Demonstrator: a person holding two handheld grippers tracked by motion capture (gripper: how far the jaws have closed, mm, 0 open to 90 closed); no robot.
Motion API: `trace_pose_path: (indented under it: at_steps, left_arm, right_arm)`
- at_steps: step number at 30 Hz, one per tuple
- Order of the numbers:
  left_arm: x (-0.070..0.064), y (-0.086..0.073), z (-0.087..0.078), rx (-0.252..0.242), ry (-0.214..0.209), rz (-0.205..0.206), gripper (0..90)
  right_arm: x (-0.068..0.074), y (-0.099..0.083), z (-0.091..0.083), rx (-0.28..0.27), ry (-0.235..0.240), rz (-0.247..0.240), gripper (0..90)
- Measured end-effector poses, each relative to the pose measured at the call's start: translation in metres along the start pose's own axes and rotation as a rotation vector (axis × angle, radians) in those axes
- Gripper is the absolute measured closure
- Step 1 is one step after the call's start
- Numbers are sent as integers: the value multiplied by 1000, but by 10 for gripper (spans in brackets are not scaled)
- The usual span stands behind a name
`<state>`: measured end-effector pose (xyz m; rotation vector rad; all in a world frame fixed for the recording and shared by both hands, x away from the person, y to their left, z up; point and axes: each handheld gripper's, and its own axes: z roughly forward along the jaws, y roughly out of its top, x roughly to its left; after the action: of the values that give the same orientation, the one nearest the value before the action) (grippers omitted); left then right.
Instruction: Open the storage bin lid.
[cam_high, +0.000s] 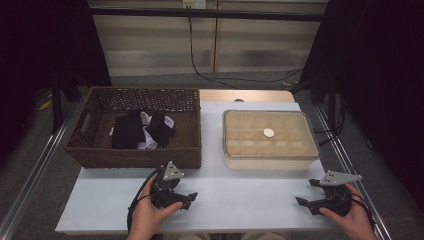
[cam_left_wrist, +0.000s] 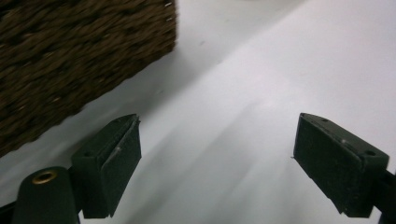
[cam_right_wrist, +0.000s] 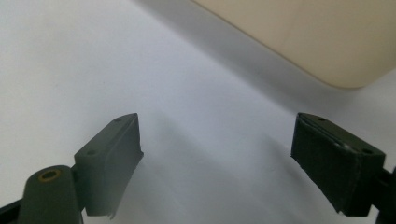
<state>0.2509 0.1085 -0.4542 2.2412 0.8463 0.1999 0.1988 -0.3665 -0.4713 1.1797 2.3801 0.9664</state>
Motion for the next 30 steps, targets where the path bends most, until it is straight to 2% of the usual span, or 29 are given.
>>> trace_pose_path:
  at_steps: [3,4,5,6,7,8,12,15,16,25,26,30]
  left_arm:
    - [-9,12,-2,-1,-38,22,149]
    - [-9,12,-2,-1,-38,22,149]
    - [-12,19,-2,3,-62,23,149]
    - [-12,19,-2,3,-62,23,149]
    - [-14,25,-1,12,-78,23,150]
    - [-14,25,-1,12,-78,23,150]
    - [-24,42,1,14,-98,54,151]
    - [-27,49,2,11,-111,55,151]
    - [-30,56,3,19,-120,69,152]
    - [-39,81,14,25,-150,62,153]
    - [-39,87,17,32,-156,61,153]
    - [-40,98,21,37,-147,64,154]
  right_arm:
    - [0,6,-10,-9,-10,-5,158]
    - [0,6,-10,-9,-10,-5,158]
    - [0,10,-16,-12,-19,-12,158]
    - [0,10,-16,-12,-19,-12,158]
    - [-1,13,-21,-14,-27,-12,156]
    - [-1,13,-21,-14,-27,-12,156]
    - [-5,18,-29,-41,-26,7,154]
    - [-7,21,-32,-43,-33,13,154]
    - [-8,23,-34,-47,-33,10,154]
    - [-12,36,-40,-52,-40,19,153]
    - [-13,38,-41,-54,-43,18,153]
    - [-16,44,-42,-68,-43,26,154]
